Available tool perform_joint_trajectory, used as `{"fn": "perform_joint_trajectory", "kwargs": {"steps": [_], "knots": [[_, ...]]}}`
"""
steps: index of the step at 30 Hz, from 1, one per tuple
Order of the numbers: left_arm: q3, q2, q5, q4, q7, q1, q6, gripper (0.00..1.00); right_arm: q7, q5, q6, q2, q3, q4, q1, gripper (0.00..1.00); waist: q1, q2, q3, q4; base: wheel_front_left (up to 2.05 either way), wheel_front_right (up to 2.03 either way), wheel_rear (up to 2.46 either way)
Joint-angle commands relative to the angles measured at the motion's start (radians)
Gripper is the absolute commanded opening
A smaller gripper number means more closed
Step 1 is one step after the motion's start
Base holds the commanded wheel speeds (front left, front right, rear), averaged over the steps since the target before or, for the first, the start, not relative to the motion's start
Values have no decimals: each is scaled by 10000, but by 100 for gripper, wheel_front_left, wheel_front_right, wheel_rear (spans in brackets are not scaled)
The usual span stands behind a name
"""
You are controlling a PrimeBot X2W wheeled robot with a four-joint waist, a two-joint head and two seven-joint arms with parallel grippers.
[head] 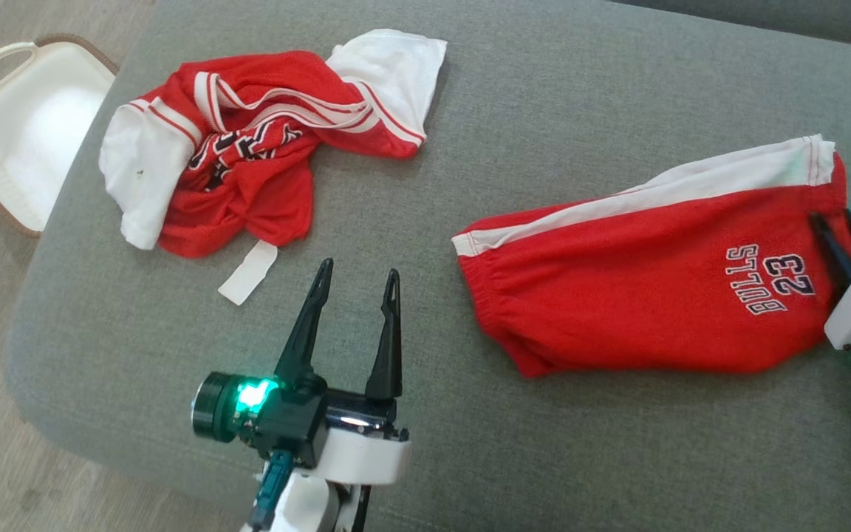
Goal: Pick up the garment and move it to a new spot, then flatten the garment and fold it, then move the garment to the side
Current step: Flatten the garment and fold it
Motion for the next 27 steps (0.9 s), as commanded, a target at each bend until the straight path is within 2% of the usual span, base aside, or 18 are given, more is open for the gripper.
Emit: {"fn": "perform_joint_trajectory", "kwargs": {"steps": [1,5,9,20,27], "knots": [[359,62,79,-377,-64,-124,104,100,-145,100,-7,-144,108,11,253,0,1,0,-45,-15,0,0,0],[474,62,242,-381,-64,-13,72,100,-377,268,-7,-189,131,115,149,0,1,0,-224,-338,0,0,0],[666,61,404,-407,-64,29,9,100,-505,408,-7,-393,134,201,32,0,1,0,-370,-973,0,0,0],[931,61,607,-378,-64,-109,-251,100,-632,445,-7,-1470,107,592,-389,0,1,0,-187,-2823,0,0,0],[986,61,647,-141,-64,-257,-386,100,-792,239,-7,-1419,-41,-215,-1084,0,1,0,-210,-3490,0,0,0]]}}
